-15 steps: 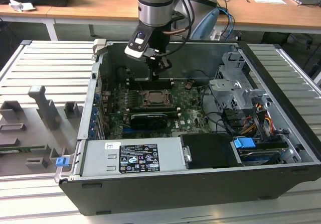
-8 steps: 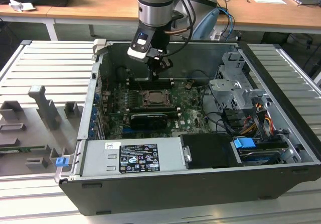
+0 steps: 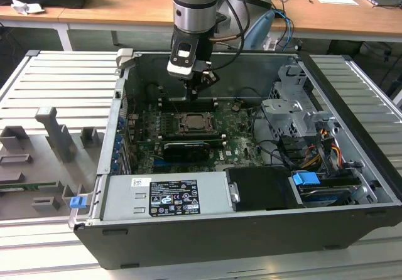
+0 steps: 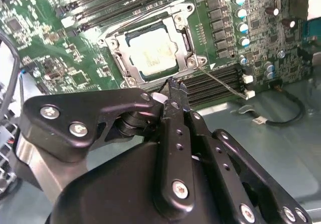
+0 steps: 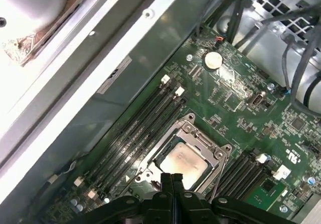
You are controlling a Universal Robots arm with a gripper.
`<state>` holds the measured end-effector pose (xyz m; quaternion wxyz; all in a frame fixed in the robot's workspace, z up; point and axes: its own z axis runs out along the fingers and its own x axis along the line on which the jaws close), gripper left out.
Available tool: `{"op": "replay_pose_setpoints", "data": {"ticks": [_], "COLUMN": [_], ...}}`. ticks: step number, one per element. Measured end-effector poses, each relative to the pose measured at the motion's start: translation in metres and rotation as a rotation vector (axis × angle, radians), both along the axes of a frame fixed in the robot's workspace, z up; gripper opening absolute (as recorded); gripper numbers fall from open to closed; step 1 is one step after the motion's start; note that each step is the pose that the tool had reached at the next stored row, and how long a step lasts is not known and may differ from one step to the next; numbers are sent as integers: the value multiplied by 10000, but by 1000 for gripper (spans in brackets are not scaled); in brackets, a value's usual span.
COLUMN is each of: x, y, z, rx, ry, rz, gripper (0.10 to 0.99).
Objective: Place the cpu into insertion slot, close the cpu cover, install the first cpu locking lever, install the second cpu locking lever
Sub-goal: 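Install the first cpu locking lever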
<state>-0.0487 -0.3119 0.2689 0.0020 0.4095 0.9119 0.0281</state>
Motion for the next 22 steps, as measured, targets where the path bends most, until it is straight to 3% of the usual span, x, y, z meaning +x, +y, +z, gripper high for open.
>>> {"op": "replay_pose_setpoints", "data": {"ticks": [2,3,5,9,18,22], "x": [0,-10,-20,-20,-20,-20], "y": [0,-30,-64,-75,-78,-79], "z": [0,-1,-1,-1,0,-1], "rx": [0,0,1,-1,-1,0], "ry": [0,0,0,0,1,0], "rz": [297,736,911,1526,3585,4937], "gripper": [106,106,106,106,106,106]}}
